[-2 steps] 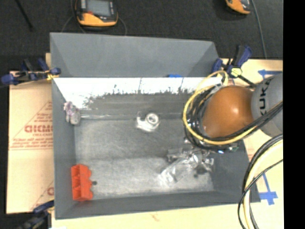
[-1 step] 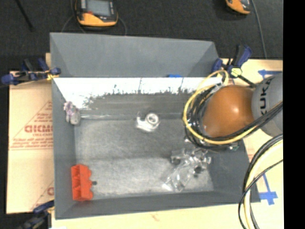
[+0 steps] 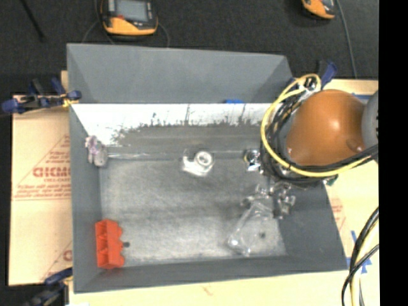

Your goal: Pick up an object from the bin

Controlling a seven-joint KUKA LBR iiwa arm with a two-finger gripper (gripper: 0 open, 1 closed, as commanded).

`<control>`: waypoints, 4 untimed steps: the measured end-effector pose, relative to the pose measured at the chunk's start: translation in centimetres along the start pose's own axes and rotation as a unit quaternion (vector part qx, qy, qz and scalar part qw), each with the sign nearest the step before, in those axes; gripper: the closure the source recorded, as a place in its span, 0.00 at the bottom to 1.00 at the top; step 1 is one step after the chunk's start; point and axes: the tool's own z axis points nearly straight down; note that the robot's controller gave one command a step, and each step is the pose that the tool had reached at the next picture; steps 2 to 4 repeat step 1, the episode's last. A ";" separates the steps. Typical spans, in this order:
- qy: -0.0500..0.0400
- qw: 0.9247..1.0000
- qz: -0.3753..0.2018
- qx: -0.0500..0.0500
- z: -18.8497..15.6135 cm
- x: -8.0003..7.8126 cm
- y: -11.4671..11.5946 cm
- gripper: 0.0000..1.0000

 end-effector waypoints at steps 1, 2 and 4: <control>0.001 1.000 0.002 -0.003 -1.0 0.0 -0.1 1.00; 0.001 1.000 0.002 -0.003 -1.0 0.0 -0.1 1.00; 0.001 1.000 0.002 -0.003 -1.0 0.0 -0.1 1.00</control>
Offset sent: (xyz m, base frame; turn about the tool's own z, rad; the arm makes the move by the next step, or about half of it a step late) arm 0.0000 0.0001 0.0103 0.0000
